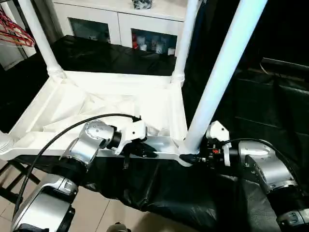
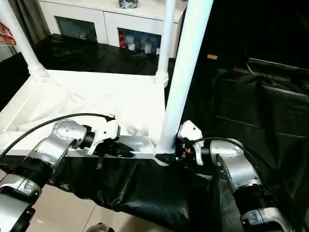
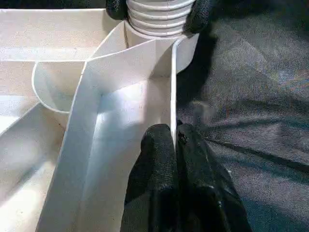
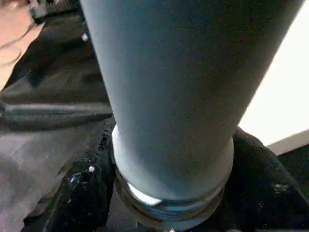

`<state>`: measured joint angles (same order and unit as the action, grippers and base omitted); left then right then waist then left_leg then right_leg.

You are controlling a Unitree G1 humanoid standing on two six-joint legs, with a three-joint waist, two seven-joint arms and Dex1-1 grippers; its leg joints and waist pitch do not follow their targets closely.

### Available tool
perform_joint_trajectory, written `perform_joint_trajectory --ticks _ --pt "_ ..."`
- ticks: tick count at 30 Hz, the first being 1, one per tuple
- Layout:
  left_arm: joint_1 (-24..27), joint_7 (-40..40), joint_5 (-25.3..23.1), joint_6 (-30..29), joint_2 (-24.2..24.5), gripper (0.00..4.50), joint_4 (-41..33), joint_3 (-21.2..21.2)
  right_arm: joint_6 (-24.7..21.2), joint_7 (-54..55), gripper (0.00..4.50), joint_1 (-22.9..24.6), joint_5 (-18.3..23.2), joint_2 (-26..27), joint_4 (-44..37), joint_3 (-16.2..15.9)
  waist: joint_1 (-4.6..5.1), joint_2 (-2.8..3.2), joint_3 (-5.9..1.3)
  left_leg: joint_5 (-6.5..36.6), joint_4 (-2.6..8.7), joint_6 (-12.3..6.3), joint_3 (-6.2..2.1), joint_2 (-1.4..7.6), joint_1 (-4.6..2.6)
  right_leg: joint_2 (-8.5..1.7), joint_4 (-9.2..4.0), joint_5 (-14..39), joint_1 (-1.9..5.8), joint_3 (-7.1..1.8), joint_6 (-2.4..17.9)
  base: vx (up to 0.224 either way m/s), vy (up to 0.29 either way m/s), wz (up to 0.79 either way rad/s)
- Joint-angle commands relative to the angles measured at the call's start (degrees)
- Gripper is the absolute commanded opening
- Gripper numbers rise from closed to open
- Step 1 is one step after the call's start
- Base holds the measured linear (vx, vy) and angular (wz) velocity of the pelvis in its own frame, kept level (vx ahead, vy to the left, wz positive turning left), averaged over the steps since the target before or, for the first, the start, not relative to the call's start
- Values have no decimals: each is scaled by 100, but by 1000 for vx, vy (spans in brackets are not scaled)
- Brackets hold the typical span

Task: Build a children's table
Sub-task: Rotate leg to tighten

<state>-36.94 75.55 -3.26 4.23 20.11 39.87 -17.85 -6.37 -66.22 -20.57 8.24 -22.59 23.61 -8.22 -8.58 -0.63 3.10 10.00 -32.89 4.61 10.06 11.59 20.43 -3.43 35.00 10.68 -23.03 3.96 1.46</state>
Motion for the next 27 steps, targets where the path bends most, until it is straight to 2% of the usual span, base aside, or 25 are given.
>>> perform_joint_trajectory --ticks 1,3,5,6,7,8,9,10,12,14,17,18,20,22,23,24,27 --pt "-107 -668 -105 -57 -181 0 111 62 -97 127 274 73 167 304 -54 -150 5 -57 -362 1039 339 -299 -36 196 -23 -503 -448 1370 293 -279 962 0 0 0" --pt "-175 -1075 -189 -193 -359 0 214 83 -33 689 274 9 133 560 173 58 39 -64 -339 1193 360 -215 -46 191 -29 -515 -480 1664 276 -279 913 0 0 0" --pt "-263 -1583 -247 -351 -628 0 335 131 -12 1428 274 -121 77 868 482 297 77 -66 -318 1456 387 -95 -71 173 -62 -531 -555 2310 271 -266 763 0 0 0" --pt "-299 -1794 -276 -464 -767 0 372 135 5 1836 274 -200 45 1027 645 413 83 -29 -318 1472 390 -56 -73 182 -68 -539 -559 2365 259 -280 738 0 0 0" --pt "-328 -1979 -323 -536 -877 0 393 122 -1 2142 274 -266 31 1156 769 496 107 -26 -314 1583 396 0 -80 179 -97 -539 -584 2497 235 -273 736 0 0 0" --pt "-362 -2175 -370 -599 -987 0 427 118 -11 2436 274 -329 3 1276 881 564 129 -30 -320 1555 404 34 -93 173 -66 -535 -573 2462 267 -271 707 0 0 0" --pt "-423 -2423 -404 -748 -1162 0 485 122 13 2923 274 -432 -106 1440 1064 619 133 -26 -321 1547 411 38 -99 177 -64 -531 -569 2422 269 -271 696 0 0 0" --pt "-448 -2523 -417 -811 -1231 0 507 124 17 3109 274 -473 -152 1503 1135 635 153 -17 -328 1549 401 52 -82 176 -94 -520 -565 2261 237 -286 735 0 0 0" --pt "-567 -2990 -542 -870 -1508 0 641 94 41 4015 274 -674 -354 1830 1453 737 186 -19 -341 1413 387 21 -79 150 -61 -517 -546 2003 265 -291 799 0 0 0" --pt "-629 -3247 -527 -899 -1750 0 707 133 90 4560 274 -846 -359 2069 1706 899 200 -17 -358 1280 370 -20 -67 141 -54 -510 -519 1770 277 -298 839 0 0 0" --pt "-627 -3338 -587 -855 -1890 0 682 77 300 4699 274 -970 -320 2243 1869 981 197 -10 -378 1126 351 -117 -53 142 -52 -491 -480 1298 292 -303 953 0 0 0" --pt "-624 -3335 -593 -849 -1892 0 677 70 311 4691 309 -975 -316 2250 1876 984 197 -9 -385 1097 348 -146 -50 140 -41 -499 -470 1214 300 -302 975 0 0 0" --pt "-569 -3255 -653 -752 -1888 0 603 -24 391 4530 344 -1023 -245 2303 1912 1014 195 -11 -379 1036 348 -222 -48 139 -28 -494 -460 1059 315 -297 1018 0 0 0" --pt "-553 -3229 -664 -723 -1876 0 582 -50 390 4478 350 -1027 -224 2305 1905 1018 201 -8 -365 1139 361 -243 -51 142 -31 -502 -482 1225 313 -295 998 0 0 0" --pt "-495 -3097 -675 -645 -1804 0 533 -91 422 4379 373 -1022 -273 2244 1881 963 207 -22 -359 1215 368 -225 -52 145 -37 -500 -503 1404 308 -290 959 0 0 0" --pt "-444 -2960 -665 -593 -1727 0 489 -113 474 4300 373 -1008 -355 2160 1855 893 207 -14 -357 1255 374 -219 -59 150 -34 -508 -510 1523 311 -292 925 0 0 0" --pt "-373 -2761 -649 -483 -1610 0 425 -139 599 4173 389 -1000 -479 1998 1856 806 208 -9 -363 1247 376 -198 -63 160 -34 -513 -507 1518 305 -293 912 0 0 0"
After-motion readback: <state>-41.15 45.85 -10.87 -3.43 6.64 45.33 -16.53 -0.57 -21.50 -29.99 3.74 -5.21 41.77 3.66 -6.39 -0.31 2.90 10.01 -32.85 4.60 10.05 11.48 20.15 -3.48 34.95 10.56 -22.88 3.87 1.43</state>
